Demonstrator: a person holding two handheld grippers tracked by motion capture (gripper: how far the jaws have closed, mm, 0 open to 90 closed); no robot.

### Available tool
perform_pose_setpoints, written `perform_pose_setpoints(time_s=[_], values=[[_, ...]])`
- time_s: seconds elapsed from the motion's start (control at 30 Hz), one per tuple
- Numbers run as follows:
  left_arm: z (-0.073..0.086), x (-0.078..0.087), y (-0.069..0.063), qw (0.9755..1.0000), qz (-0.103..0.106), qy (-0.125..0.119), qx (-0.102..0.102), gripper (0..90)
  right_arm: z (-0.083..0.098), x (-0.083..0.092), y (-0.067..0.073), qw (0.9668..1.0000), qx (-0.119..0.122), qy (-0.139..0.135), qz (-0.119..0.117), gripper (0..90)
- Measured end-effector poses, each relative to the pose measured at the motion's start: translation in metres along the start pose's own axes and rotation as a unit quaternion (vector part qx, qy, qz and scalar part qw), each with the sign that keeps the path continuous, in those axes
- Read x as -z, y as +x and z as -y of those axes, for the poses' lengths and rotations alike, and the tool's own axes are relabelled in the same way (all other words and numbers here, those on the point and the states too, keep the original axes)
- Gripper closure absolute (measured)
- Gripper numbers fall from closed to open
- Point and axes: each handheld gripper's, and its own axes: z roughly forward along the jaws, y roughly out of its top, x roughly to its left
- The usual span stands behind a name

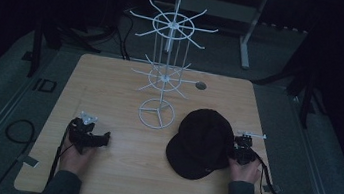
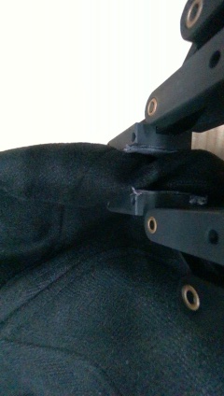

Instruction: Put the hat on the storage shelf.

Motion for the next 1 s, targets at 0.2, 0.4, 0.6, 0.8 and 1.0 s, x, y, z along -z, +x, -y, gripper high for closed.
perform_pose_setpoints(time_s=[0.2,0.4,0.6,0.8,1.0], values=[[0.0,0.0,0.0,1.0,0.0,0.0,0.0,9.1,-0.003,0.007,0.004,0.9996,0.005,-0.027,0.006,76.4],[0.0,0.0,0.0,1.0,0.0,0.0,0.0,9.2,-0.013,0.026,0.006,0.997,0.021,-0.075,-0.008,77.1],[0.0,0.0,0.0,1.0,0.0,-0.001,0.001,9.2,-0.025,0.038,0.003,0.9949,0.024,-0.093,-0.03,77.5],[0.0,0.0,0.0,1.0,0.0,-0.001,0.001,9.2,-0.037,0.051,-0.005,0.9909,0.015,-0.119,-0.061,77.6],[0.0,0.0,0.0,1.0,0.0,0.0,0.001,9.2,-0.046,0.062,-0.009,0.9876,0.016,-0.138,-0.073,77.6]])
